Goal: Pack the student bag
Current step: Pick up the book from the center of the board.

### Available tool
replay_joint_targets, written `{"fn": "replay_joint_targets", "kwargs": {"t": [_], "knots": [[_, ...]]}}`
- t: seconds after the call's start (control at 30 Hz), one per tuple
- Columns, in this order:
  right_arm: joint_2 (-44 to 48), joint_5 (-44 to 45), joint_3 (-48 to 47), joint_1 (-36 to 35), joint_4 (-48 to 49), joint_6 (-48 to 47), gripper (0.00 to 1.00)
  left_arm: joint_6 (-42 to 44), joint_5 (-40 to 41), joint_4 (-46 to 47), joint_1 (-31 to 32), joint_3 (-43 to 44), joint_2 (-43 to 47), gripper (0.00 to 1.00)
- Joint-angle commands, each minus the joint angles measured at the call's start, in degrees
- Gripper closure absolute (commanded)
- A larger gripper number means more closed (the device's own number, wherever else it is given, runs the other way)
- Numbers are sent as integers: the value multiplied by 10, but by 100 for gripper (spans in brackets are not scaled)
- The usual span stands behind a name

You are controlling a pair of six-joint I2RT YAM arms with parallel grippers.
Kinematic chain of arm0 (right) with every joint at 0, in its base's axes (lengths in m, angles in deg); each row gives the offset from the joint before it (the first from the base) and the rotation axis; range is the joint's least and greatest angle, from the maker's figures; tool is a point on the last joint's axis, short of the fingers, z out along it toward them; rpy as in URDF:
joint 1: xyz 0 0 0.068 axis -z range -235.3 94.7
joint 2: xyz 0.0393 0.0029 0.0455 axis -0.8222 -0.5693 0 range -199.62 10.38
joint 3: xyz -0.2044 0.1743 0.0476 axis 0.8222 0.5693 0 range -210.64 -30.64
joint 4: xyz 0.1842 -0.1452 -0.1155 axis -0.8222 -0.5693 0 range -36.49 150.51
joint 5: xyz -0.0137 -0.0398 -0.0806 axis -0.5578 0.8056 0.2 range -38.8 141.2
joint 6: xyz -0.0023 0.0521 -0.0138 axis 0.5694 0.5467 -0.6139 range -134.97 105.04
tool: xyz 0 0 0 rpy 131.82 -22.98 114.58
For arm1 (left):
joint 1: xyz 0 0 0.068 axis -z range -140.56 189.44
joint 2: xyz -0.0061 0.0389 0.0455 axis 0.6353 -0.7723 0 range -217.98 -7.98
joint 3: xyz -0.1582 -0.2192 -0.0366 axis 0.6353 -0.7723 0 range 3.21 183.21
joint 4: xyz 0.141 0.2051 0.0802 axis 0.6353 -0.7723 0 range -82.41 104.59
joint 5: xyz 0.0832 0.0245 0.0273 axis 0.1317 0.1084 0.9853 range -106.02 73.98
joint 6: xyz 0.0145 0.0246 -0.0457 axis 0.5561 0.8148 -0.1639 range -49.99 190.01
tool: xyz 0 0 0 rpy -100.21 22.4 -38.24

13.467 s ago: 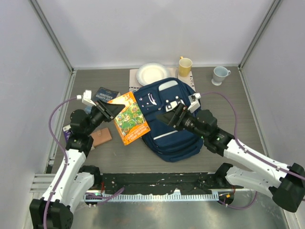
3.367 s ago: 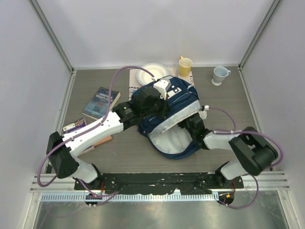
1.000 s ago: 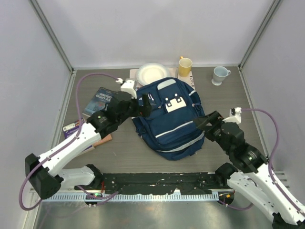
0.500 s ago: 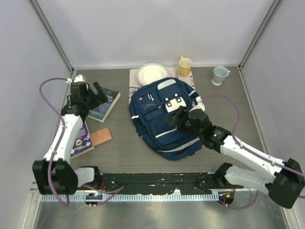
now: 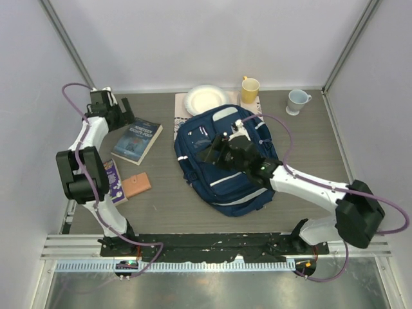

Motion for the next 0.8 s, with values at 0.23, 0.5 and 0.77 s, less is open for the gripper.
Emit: {"fn": "replay_joint_targets", "kwargs": {"t": [0.23, 0.5, 0.77], "knots": [[-206, -91, -163, -2, 77, -31, 21, 44, -33, -27, -49, 94, -150, 0], [-330, -103, -286, -3, 68, -40, 21, 7, -118, -18, -63, 54, -157, 1], [-447, -76, -390, -23, 41, -25, 21, -42, -160, 14, -63, -51, -87, 5]]}}
